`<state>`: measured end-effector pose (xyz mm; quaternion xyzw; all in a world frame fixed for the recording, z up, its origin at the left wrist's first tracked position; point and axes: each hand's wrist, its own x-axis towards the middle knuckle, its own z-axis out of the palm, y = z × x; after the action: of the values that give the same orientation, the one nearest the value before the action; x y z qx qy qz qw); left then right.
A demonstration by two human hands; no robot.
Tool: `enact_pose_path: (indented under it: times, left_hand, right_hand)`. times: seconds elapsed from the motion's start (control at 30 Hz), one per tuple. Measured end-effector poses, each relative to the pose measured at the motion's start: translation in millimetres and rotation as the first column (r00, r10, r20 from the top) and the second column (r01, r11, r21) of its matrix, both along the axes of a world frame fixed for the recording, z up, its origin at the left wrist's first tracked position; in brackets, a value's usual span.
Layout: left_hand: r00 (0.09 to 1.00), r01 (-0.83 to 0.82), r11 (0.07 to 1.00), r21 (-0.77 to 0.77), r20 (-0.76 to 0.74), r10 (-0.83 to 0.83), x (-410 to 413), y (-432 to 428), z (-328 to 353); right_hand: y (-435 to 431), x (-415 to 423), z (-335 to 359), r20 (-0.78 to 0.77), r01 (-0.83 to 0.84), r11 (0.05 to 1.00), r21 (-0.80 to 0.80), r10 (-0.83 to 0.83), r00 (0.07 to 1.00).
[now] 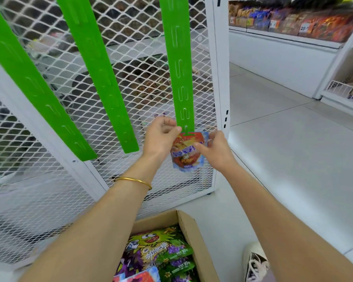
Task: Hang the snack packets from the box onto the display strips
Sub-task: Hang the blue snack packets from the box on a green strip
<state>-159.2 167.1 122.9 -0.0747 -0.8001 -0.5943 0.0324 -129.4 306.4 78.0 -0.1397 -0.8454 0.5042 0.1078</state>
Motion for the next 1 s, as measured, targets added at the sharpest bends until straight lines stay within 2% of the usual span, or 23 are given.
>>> enact_pose_path:
  times: [0.1,0.17,0.23,0.33,0.4,0.47,0.53,0.6,0.63,0.7,0.77,0.8,0.9,0.93,1.0]
  left_hand:
    - [0.997,-0.044,0.994,-0.099,-0.075,0.036,10.5,-18.4,-7.8]
    - [0.987,-0.097,0.983,-0.157,-0.141,0.075,30.2,-37.9,-14.0]
    - [0.994,-0.036,0.981,-0.189,-0.105,0.016,56.4,-61.5,-24.9]
    - [0.997,0.074,0.949,-0.305,0.027,-0.069,91.7,-103.9,-49.2]
    - [0.992,0.115,0.921,-0.371,0.09,-0.087,110.6,-129.9,-67.0]
    - [0.988,0.121,0.905,-0.409,0.133,-0.072,126.7,-150.3,-81.2]
    - [0.978,0.155,0.897,-0.413,0.192,-0.08,137.9,-165.8,-90.5]
    - [0.951,0.259,0.868,-0.424,0.269,-0.153,144.6,-177.6,-96.5]
    - [0.922,0.336,0.847,-0.411,0.326,-0.208,146.4,-181.3,-96.8]
    - [0.828,0.496,0.787,-0.367,0.471,-0.303,145.8,-185.5,-96.0]
    - [0.733,0.609,0.716,-0.342,0.586,-0.344,140.7,-185.1,-92.5]
    - [0.701,0.631,0.719,-0.292,0.612,-0.367,136.5,-183.4,-88.9]
    - [0.667,0.593,0.803,-0.057,0.592,-0.451,112.7,-167.5,-61.3]
    - [0.682,0.565,0.825,-0.027,0.577,-0.449,100.6,-159.1,-49.3]
    - [0.737,0.548,0.832,-0.084,0.52,-0.433,75.1,-139.7,-24.3]
  right_hand:
    - [3.5,18.7,-11.9,0.084,0.069,0.975,0.212,-0.088,0.993]
    - [-4.6,39.9,-16.3,0.17,-0.046,0.964,0.262,0.0,0.986]
    - [-24.6,67.3,-21.2,0.287,-0.256,0.943,0.212,0.19,0.939]
    - [-66.6,102.7,-36.8,0.45,-0.574,0.815,0.08,0.484,0.75]
    - [-95.3,117.4,-50.5,0.536,-0.722,0.689,0.062,0.587,0.607]
    - [-117.5,128.2,-64.9,0.577,-0.805,0.584,0.104,0.624,0.527]
    - [-129.2,136.8,-76.7,0.548,-0.823,0.524,0.219,0.631,0.549]
    - [-131.2,138.5,-87.0,0.487,-0.818,0.52,0.248,0.663,0.569]
    - [-129.3,136.8,-87.4,0.457,-0.818,0.541,0.194,0.688,0.563]
    - [-124.2,132.9,-74.3,0.414,-0.788,0.613,-0.057,0.733,0.54]
    - [-116.2,126.4,-57.0,0.372,-0.663,0.659,-0.355,0.75,0.547]
    - [-110.5,122.4,-49.0,0.347,-0.6,0.661,-0.451,0.749,0.565]
    - [-91.4,102.2,-23.9,0.245,-0.501,0.663,-0.557,0.707,0.663]
    - [-84.9,95.0,-15.7,0.209,-0.492,0.662,-0.565,0.692,0.691]
    - [-72.6,80.8,1.3,0.109,-0.491,0.652,-0.578,0.657,0.746]
